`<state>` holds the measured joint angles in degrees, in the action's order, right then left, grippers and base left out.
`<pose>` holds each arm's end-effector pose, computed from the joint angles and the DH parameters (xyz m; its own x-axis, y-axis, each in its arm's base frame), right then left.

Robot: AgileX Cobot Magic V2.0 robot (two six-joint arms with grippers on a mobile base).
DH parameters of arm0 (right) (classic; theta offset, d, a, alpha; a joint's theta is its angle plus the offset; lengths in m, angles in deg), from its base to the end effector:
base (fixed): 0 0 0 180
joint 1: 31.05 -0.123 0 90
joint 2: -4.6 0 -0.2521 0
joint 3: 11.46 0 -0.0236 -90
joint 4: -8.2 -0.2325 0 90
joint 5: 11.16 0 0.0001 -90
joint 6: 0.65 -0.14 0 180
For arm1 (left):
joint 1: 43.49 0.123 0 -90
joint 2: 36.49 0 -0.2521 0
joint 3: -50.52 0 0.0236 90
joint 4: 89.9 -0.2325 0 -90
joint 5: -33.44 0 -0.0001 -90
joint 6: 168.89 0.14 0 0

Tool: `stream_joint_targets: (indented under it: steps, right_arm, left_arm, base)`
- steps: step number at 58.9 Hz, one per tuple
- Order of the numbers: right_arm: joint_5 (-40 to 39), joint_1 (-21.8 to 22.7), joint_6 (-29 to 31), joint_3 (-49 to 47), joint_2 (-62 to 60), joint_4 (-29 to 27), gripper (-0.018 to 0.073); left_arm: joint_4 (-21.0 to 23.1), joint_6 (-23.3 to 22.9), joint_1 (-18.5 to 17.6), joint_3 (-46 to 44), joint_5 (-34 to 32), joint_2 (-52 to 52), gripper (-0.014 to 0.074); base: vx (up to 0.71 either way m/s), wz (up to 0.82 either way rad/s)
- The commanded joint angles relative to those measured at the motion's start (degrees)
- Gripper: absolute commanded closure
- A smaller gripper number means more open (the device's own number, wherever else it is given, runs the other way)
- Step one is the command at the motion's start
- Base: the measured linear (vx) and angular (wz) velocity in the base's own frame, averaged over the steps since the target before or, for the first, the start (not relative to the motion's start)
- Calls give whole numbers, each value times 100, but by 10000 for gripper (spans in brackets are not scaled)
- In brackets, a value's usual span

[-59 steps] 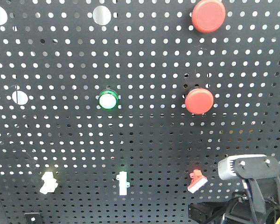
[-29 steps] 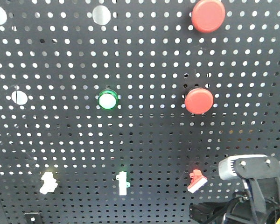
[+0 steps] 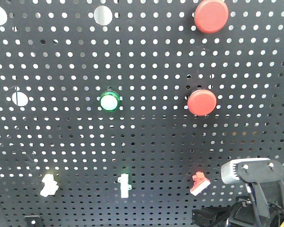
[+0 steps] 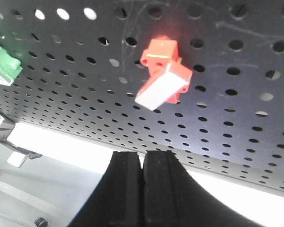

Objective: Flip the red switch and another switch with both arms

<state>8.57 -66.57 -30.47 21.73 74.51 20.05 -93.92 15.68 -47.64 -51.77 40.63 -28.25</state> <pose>0.2197 0.1449 0.2550 -0.5838 -0.0248 -0.8115 -0.3644 0.9012 0.2346 0.1203 -0.0075 0.1914 -0.0443 0.1524 -0.9873 0.0710 0.9863 0.1491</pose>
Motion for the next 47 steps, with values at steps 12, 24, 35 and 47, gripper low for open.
stream_joint_targets:
  steps: [12, 24, 35, 47]
  right_arm:
    - [-217, 29, 198, -155, -398, 954, 566]
    - [170, 752, 411, -155, -1307, 106, 566]
    - [-196, 2000, 1558, 675, -2463, -641, 566]
    - [-1611, 3002, 2362, 2816, -4163, -893, 566]
  left_arm:
    - [52, -70, 8, 106, -491, -42, 594]
    - [52, -70, 8, 106, -491, -42, 594]
    - [52, -70, 8, 106, -491, -42, 594]
    - [52, -70, 8, 106, -491, -42, 594]
  base:
    - [0, 0]
    - [0, 0]
    - [0, 0]
    - [0, 0]
